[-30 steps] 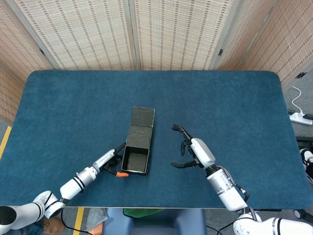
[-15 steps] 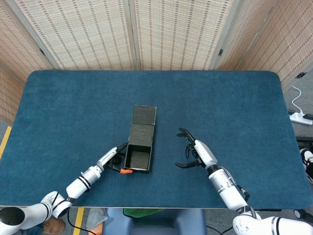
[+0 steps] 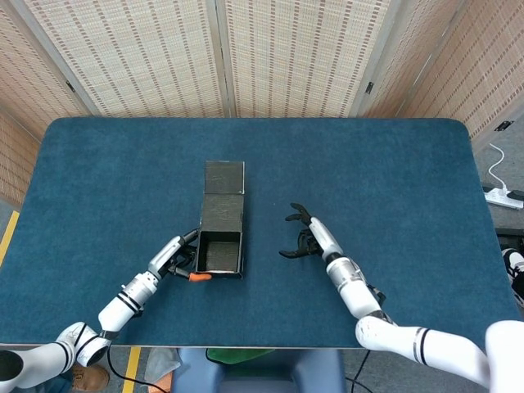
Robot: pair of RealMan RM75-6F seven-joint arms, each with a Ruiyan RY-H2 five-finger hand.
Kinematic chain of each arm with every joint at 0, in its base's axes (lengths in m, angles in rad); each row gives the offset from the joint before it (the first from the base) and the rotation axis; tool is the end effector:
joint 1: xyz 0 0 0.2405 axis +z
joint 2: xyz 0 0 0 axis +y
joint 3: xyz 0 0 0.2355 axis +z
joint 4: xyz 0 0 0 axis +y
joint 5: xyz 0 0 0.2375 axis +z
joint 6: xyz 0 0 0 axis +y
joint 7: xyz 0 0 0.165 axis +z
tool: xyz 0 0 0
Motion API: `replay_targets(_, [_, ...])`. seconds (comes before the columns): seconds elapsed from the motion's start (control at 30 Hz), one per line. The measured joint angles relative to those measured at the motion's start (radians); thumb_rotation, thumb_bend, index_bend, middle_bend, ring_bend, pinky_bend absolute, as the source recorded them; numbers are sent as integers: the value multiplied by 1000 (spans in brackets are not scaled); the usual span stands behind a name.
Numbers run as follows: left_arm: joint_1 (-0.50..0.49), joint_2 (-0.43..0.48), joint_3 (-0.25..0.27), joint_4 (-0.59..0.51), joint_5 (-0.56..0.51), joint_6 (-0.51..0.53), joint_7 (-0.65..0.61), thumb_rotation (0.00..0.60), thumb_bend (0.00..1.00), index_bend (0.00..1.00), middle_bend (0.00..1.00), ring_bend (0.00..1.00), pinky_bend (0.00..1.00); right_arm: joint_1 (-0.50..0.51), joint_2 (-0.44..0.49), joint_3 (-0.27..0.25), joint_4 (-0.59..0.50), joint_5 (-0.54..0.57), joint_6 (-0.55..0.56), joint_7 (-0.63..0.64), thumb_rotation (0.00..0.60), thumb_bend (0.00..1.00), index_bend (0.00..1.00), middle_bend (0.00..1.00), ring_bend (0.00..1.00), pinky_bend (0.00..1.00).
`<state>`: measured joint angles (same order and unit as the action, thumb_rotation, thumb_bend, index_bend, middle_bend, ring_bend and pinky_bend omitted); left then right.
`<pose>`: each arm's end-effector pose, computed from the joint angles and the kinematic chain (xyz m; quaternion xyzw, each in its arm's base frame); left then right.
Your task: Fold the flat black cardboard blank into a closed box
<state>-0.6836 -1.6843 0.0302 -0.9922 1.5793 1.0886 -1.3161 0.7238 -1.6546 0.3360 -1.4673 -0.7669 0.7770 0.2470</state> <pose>-0.2021 0.3428 -0.0717 -0.4933 -0.6919 -0.5205 0.0834 -0.1209 -0.3597 -0.0871 0.4579 -0.7373 0.4355 0.2389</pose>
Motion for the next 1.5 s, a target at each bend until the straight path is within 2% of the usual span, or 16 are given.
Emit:
replay_targets(0.17, [4, 56, 0, -78, 21, 35, 22, 600, 186, 527, 530, 742, 1000, 114, -118, 75, 127, 88, -30, -34, 600, 34, 87, 223, 670, 1000])
replay_targets(0.37, [4, 89, 8, -129, 34, 36, 66, 600, 184, 527, 528, 741, 1000, 215, -237, 189, 232, 119, -34, -19, 600, 40, 116, 249, 684, 1000])
replay_targets(0.57, [-2, 89, 13, -131, 27, 1, 93, 600, 187, 527, 527, 742, 1000, 259, -273, 295, 221, 108, -41, 58, 600, 24, 165, 293, 705, 1000])
replay_targets(0.67, [-5, 85, 14, -122, 17, -25, 110, 600, 186, 526, 526, 742, 1000, 258, -257, 304, 170, 86, -62, 74, 600, 1, 177, 313, 721, 1000])
replay_targets(0.8, [-7, 78, 14, -110, -4, -63, 129, 600, 185, 521, 525, 742, 1000, 243, -211, 277, 70, 55, -92, 70, 600, 0, 190, 329, 731, 1000])
replay_targets(1.03, [0, 56, 6, -108, -53, -113, 181, 600, 185, 505, 521, 742, 1000, 241, -139, 147, -28, 21, -114, -45, 600, 0, 226, 354, 741, 1000])
replay_targets(1.13, [6, 46, -4, -113, -79, -132, 215, 600, 184, 454, 491, 741, 1000, 251, -134, 101, -38, -8, -72, -130, 600, 0, 236, 363, 750, 1000])
replay_targets(1.33, [14, 36, -15, -117, -100, -151, 293, 600, 182, 335, 364, 742, 1000, 271, -148, 25, -50, -73, 56, -288, 600, 0, 237, 366, 753, 1000])
replay_targets(1.5, [24, 27, -27, -125, -125, -171, 347, 600, 181, 305, 346, 743, 1000, 274, -169, -19, -50, -121, 102, -348, 600, 0, 237, 366, 753, 1000])
